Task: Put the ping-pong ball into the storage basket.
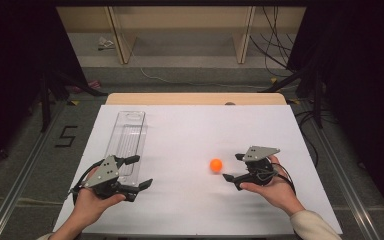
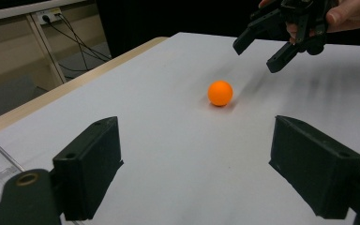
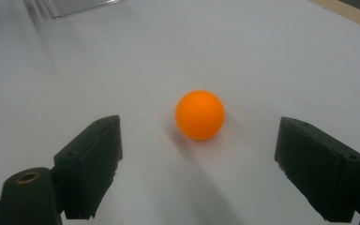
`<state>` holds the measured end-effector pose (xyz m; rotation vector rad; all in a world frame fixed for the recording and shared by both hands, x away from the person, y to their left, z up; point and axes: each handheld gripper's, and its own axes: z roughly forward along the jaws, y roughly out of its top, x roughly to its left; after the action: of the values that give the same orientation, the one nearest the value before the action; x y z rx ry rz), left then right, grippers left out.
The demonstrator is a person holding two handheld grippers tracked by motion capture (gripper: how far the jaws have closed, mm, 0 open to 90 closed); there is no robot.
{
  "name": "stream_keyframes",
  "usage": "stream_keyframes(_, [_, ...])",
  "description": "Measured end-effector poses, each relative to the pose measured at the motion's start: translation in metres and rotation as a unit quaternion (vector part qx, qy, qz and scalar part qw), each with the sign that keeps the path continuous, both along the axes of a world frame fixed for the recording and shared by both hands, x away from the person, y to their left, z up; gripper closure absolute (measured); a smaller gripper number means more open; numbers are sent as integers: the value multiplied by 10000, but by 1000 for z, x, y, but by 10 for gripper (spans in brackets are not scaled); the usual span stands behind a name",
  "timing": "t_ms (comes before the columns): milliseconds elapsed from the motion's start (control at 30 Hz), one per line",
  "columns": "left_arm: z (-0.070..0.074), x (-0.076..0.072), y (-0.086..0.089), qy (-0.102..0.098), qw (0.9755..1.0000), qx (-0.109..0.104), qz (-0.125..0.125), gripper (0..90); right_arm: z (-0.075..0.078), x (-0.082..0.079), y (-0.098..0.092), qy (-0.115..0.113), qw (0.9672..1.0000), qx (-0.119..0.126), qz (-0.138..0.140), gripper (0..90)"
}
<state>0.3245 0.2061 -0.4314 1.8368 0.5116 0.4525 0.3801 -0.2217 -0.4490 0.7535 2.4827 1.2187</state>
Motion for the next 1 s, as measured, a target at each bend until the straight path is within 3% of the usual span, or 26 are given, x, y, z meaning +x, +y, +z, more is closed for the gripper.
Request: stream_keyframes(1000, [0, 0, 0, -13, 10000, 8, -14, 163, -15, 20, 27, 195, 9985, -457, 211, 201])
